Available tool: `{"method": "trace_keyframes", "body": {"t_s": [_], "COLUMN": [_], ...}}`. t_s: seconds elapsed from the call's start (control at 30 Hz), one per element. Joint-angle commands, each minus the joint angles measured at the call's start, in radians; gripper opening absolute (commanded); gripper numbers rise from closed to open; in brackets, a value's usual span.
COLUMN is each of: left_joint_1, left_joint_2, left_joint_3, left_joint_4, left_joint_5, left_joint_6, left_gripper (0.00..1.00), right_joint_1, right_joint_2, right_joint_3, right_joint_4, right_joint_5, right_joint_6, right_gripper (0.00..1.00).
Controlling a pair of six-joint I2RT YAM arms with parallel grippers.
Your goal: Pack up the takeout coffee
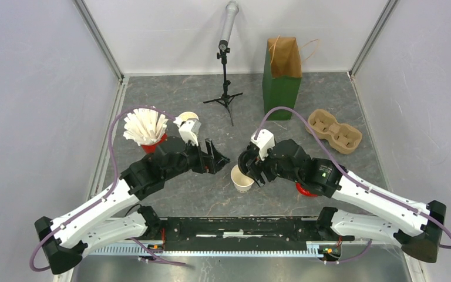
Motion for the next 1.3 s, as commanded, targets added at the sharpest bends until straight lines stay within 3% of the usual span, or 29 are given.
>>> {"method": "trace_keyframes", "body": {"t_s": [0.0, 0.2, 0.47, 1.27], "left_joint_1": [0.009, 0.009, 0.018, 0.045], "left_joint_2": [-0.042, -0.016, -0.015, 0.079], "left_joint_3": [-0.094, -0.151, -0.204, -0.26], "left_joint_4": [0.129, 0.185, 0.222, 0.307], "left_joint_5": [0.103, 0.148, 0.083, 0.093], "left_joint_6": [-0.076, -0.126, -0.174, -0.159], "left_gripper": [0.89, 0.83, 0.81, 0.71], "right_joint_1": [0.008, 0.025, 0.053, 0.086], "right_joint_2": [0.017, 0.109, 0.2, 0.384], "right_joint_3": [0.076, 0.114, 0.162, 0.259], "right_joint_4": [-0.12, -0.162, -0.132, -0.217], "right_joint_5": [0.013, 0.036, 0.036, 0.073], "right_joint_6": [0.066, 0.076, 0.086, 0.09], "right_gripper": [0.72, 0.74, 0.74, 0.81]}}
